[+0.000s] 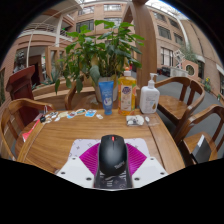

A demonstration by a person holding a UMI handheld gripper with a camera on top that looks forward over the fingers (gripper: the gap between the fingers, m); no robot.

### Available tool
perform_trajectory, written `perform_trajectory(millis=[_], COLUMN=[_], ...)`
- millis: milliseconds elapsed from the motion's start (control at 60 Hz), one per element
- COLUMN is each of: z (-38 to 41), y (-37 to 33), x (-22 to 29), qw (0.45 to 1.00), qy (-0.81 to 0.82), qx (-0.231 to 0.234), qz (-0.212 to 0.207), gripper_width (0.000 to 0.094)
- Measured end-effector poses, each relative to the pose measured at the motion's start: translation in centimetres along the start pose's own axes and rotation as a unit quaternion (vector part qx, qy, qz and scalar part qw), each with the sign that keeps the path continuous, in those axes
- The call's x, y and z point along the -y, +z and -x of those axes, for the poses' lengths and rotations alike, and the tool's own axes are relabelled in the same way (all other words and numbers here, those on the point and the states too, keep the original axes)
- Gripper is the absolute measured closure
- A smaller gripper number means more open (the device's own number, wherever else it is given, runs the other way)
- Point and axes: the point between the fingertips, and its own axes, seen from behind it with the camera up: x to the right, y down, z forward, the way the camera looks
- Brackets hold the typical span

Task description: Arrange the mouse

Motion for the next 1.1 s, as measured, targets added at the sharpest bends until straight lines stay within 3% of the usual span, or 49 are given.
perform_trajectory(millis=[183,250,350,400,467,700,1100], z=[1.0,0.9,0.9,1.0,1.0,2.2,3.4], y=[2.5,2.2,-0.3,-2.1,-5.1,-16.3,-26.7], x=[-6.1,-5.8,-4.8,-4.1,-3.0,-1.0,-4.0], qw=[0.998,0.998,0.999,0.999,0.999,0.999,0.998], qy=[0.007,0.001,-0.005,-0.008,-0.013,-0.02,-0.037], qx=[0.006,0.003,-0.002,-0.005,-0.014,-0.033,-0.042], qz=[0.069,0.06,0.051,0.041,0.027,-0.017,-0.03], gripper_width=[0.0501,0.0442,0.0066,0.0111,0.0068,0.0082,0.0081])
